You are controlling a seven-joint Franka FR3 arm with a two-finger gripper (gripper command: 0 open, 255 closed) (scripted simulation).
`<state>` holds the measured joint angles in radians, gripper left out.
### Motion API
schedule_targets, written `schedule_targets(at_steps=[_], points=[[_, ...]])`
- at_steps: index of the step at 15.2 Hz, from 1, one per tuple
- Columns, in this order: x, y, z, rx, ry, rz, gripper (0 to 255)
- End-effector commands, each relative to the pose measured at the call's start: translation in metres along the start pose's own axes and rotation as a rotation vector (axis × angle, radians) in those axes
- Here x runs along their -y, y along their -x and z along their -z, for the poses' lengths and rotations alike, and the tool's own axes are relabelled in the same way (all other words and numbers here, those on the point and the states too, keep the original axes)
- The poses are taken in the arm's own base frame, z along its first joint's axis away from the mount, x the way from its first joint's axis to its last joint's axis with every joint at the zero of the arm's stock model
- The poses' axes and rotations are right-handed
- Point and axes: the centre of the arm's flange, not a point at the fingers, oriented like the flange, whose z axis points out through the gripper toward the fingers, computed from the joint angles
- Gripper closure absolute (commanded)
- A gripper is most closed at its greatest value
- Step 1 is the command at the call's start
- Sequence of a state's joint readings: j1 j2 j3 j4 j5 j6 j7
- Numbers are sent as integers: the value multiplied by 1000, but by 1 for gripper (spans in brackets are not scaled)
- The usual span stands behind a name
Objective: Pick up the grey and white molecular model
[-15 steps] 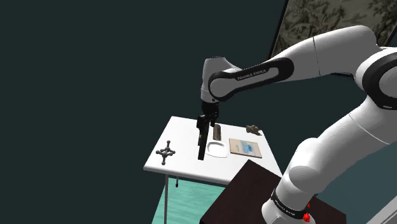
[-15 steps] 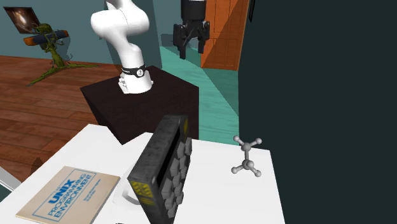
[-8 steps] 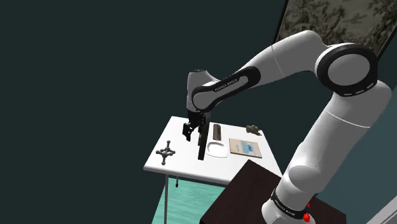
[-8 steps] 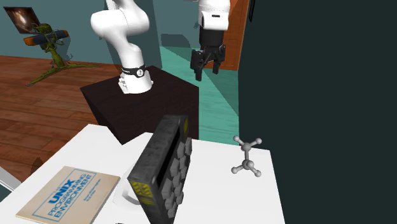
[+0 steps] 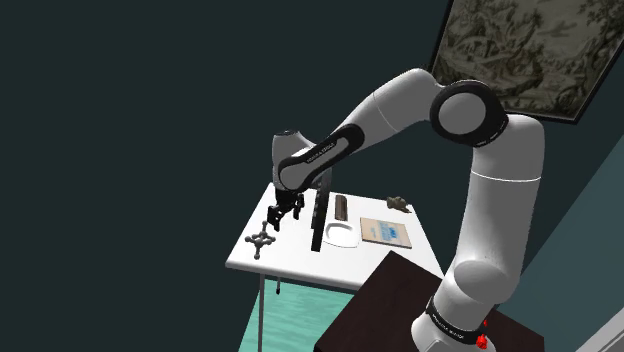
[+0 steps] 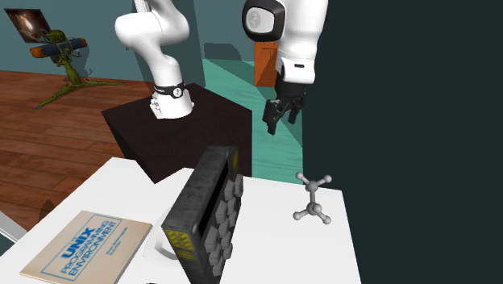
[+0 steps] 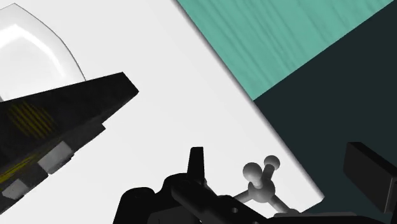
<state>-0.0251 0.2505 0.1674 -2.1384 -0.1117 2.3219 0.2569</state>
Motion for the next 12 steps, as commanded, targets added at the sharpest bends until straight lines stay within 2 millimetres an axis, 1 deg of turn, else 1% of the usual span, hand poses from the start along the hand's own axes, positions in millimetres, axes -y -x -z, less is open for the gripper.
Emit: schedule_targets(at_steps=[1,12], points=[[8,-21,-20,2,2,-14,0],[28,-124,-122,13,15,-84,0]])
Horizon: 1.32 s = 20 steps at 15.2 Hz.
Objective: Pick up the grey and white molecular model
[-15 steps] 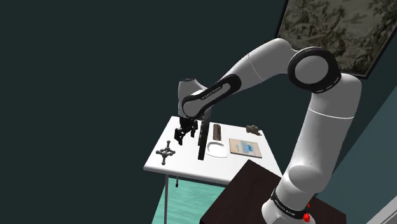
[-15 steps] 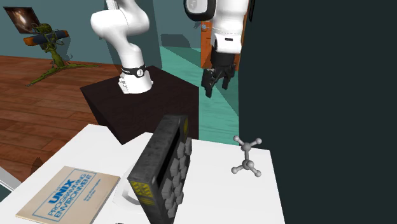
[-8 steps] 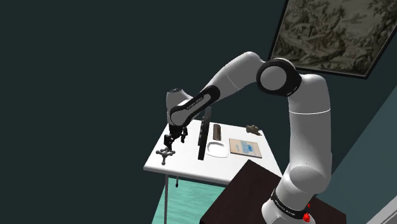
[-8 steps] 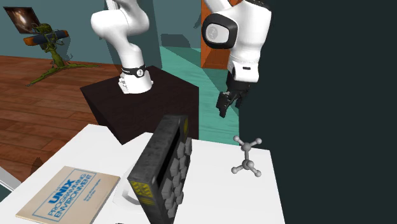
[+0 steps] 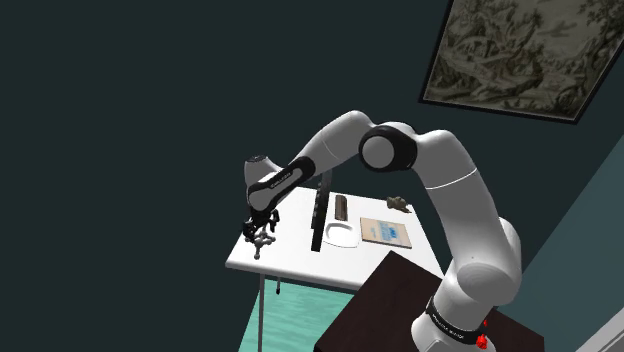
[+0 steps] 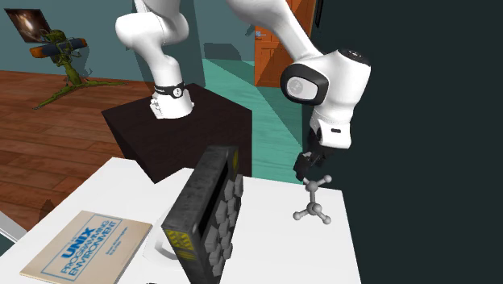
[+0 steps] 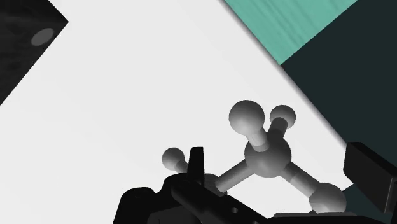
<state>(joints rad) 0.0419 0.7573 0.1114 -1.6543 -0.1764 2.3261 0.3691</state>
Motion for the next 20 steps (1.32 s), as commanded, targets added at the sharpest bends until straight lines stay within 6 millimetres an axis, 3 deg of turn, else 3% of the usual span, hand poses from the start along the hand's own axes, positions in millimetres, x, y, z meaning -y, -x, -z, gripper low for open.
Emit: schedule_targets(at_steps=[1,8,10,11,20], points=[[3,-10,-11,1,2,-8,0],[6,-12,-50,1,2,-8,0],[6,-12,-50,1,2,-8,0],[6,-13,-50,1,2,-9,255],[6,-12,-50,1,2,-8,255]])
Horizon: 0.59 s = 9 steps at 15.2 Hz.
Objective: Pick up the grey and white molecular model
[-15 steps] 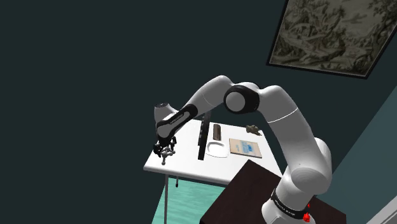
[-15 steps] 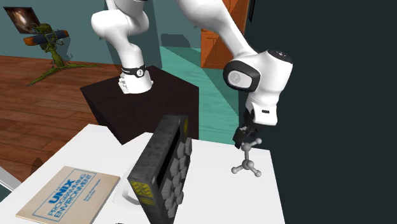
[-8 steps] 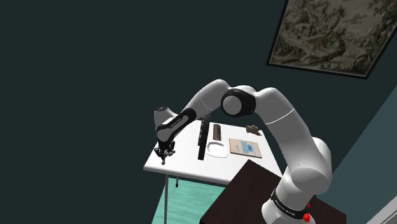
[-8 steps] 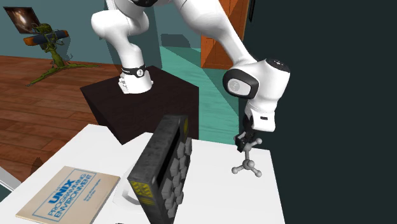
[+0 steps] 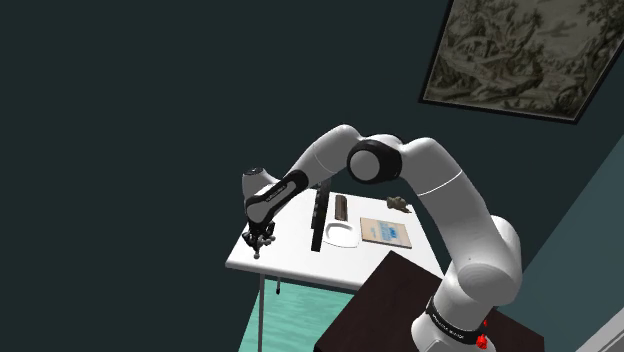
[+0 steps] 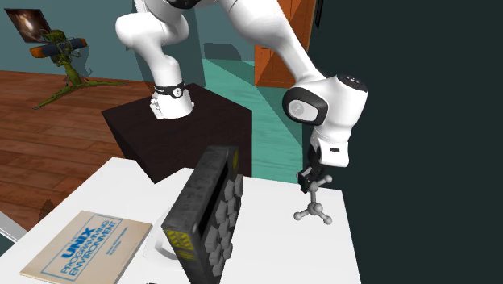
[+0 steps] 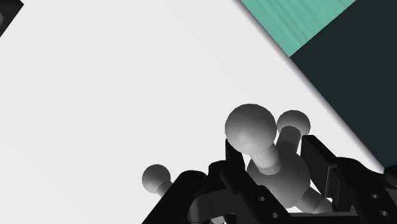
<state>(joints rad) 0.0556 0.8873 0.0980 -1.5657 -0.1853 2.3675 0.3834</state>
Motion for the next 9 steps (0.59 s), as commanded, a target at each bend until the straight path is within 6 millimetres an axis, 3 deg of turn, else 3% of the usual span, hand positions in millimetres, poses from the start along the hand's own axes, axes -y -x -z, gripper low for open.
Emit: schedule_targets(at_steps=[1,9], points=[[-1,1,4,1,1,0,255],[-4,3,47,1,1,0,255]])
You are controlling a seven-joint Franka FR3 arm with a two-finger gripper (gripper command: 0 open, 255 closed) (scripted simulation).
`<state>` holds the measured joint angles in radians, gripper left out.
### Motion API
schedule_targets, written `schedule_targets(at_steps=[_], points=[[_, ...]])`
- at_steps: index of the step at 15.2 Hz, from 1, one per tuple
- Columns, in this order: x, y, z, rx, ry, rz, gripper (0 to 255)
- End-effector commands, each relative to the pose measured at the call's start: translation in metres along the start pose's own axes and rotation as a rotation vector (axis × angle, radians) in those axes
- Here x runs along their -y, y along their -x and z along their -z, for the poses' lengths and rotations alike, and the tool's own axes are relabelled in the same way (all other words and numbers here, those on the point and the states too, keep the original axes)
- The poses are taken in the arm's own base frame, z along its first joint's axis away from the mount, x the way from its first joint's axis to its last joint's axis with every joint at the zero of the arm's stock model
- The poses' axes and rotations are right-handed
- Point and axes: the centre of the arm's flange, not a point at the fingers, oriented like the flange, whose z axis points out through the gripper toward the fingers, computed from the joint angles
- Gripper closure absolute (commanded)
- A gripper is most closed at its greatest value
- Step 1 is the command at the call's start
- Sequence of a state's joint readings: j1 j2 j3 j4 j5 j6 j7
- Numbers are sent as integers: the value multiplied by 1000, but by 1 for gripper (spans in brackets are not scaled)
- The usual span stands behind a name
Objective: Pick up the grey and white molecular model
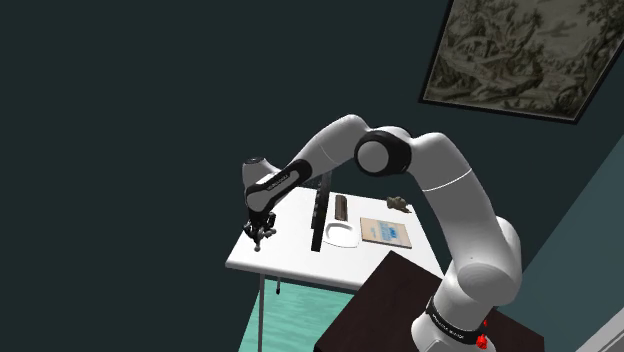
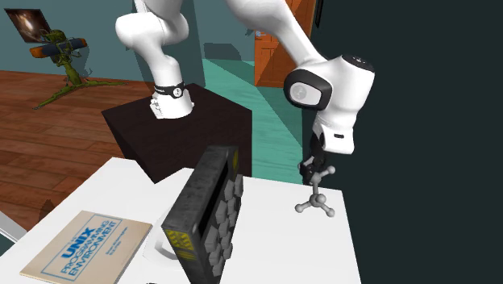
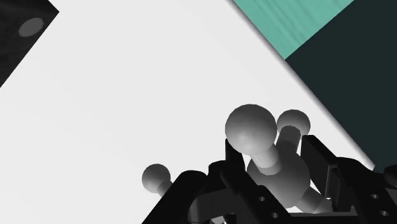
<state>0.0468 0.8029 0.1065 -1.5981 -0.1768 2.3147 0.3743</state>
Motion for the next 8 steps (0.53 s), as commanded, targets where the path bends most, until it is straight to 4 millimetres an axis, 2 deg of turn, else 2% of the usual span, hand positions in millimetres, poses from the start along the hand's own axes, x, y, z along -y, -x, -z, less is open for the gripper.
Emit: schedule_targets(at_steps=[1,6,8], points=[[0,1,11,0,0,0,255],[-1,3,37,0,0,0,255],[-1,3,38,0,0,0,255]])
